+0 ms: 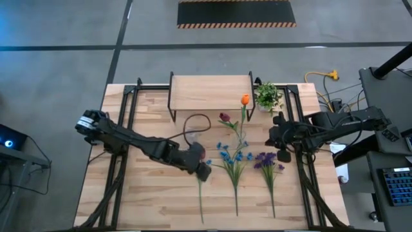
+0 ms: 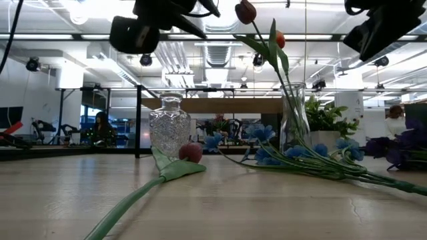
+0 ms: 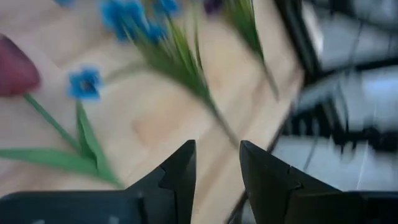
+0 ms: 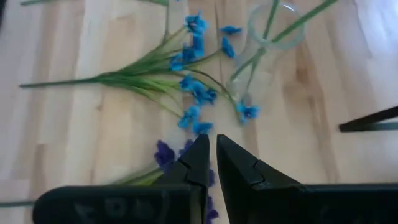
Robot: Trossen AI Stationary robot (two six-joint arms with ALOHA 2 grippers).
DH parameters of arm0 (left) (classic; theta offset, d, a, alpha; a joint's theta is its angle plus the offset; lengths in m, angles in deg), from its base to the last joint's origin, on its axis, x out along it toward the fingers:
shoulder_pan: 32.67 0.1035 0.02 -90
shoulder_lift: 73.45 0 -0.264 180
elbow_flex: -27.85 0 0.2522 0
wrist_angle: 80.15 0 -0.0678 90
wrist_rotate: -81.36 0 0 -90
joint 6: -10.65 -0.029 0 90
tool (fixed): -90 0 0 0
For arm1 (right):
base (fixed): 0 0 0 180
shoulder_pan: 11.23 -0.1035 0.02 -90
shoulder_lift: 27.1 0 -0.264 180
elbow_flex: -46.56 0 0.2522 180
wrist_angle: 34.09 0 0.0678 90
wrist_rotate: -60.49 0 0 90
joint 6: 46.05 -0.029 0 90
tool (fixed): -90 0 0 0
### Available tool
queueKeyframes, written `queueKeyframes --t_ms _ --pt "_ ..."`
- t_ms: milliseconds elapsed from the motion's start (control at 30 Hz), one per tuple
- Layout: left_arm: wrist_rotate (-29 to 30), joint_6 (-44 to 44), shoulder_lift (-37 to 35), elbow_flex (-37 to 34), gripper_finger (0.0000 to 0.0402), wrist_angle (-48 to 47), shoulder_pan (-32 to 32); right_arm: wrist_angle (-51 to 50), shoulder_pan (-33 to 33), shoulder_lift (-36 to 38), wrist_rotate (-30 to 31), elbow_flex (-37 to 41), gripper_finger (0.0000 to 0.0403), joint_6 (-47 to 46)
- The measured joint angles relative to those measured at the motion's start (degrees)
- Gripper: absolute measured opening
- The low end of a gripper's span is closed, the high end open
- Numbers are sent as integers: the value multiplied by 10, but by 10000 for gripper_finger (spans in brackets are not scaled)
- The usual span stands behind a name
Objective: Pick and place flowers into a vace then onto a shelf
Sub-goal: Put the red flower into the right transparent vase
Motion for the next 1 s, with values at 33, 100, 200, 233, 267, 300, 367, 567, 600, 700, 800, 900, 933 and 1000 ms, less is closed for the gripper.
queueKeyframes --t_ms 33,100,200,233,267,300,367,567,600,700,800,900,933,1000 --pt "39 31 0 3 107 0 -3 -4 2 1 3 0 22 3" --pt "123 84 2 8 107 1 -10 -18 2 4 1 -2 22 20" --pt "191 132 16 19 107 -15 -19 -43 1 13 -7 -4 22 64" --pt "191 145 26 25 107 -27 -19 -53 1 17 -7 -4 22 74" --pt "187 157 35 33 107 -34 -19 -59 1 23 -7 -4 22 81" --pt "178 164 44 41 107 -51 -19 -64 1 30 -6 -4 22 86" --pt "154 177 64 62 107 -88 -19 -67 1 44 -6 -4 22 90" --pt "127 179 117 127 107 -207 -17 -69 1 95 -2 -5 22 109" --pt "127 178 122 135 107 -227 -17 -69 1 100 -2 -5 22 109" --pt "128 177 133 146 107 -269 -16 -69 1 121 -2 -5 22 102" --pt "127 176 138 144 107 -285 -14 -69 1 137 -2 -5 22 94" --pt "127 162 141 138 107 -284 -12 -69 1 149 -1 -5 22 84" --pt "128 159 144 136 107 -284 -12 -69 1 152 -1 -6 22 83" --pt "127 156 149 132 107 -285 -11 -68 1 158 -1 -6 22 83"
